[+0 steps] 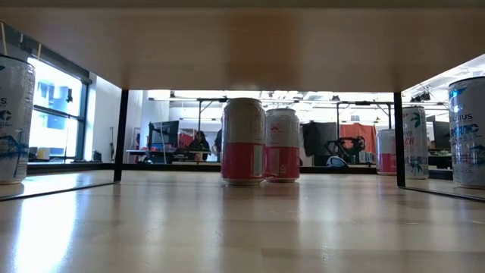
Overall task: Place canned beverage on shelf
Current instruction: Put the red-black soda can on the shelf aligned with the other red-black soda cans
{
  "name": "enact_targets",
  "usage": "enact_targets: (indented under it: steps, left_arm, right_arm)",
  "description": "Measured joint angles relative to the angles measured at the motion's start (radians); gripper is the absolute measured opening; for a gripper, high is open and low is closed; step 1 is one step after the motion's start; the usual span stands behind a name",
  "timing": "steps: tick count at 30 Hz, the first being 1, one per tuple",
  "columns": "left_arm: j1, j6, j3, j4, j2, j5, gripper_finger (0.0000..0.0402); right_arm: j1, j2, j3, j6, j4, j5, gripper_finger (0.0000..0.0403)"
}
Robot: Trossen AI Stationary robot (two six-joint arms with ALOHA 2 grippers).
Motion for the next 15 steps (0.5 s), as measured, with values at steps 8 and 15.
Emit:
enact_targets:
  steps: [8, 15]
  left_arm:
    - [0.0, -0.149, 0.107, -0.409, -0.045, -0.083, 0.0216]
    - [0.0, -0.371, 0.113, -0.659, -0.115, -0.034, 0.0216]
  right_arm:
    - [-0.002, 0.0, 0.043, 0.001, 0.003, 0.066, 0.0344]
    - [0.001, 0.0, 0.043, 0.027, 0.011, 0.062, 0.0344]
